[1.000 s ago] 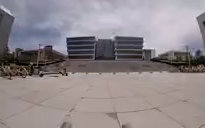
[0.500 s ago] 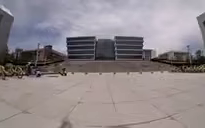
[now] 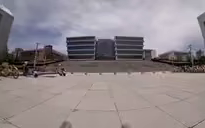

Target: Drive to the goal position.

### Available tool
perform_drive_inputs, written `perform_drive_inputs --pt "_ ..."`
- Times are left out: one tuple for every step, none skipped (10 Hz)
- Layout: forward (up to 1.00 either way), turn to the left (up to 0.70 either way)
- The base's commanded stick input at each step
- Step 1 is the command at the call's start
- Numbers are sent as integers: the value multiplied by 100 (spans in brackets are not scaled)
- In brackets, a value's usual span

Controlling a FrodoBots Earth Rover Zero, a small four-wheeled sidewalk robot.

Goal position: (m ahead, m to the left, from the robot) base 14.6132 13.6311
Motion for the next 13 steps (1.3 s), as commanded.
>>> perform_drive_inputs --pt "70 0" --pt "70 0" --pt "70 0" --pt "70 0" --pt "70 0" --pt "70 0" --pt "70 0" --pt "70 0" --pt "70 0" --pt "70 0" --pt "70 0" --pt "70 0" --pt "70 0"
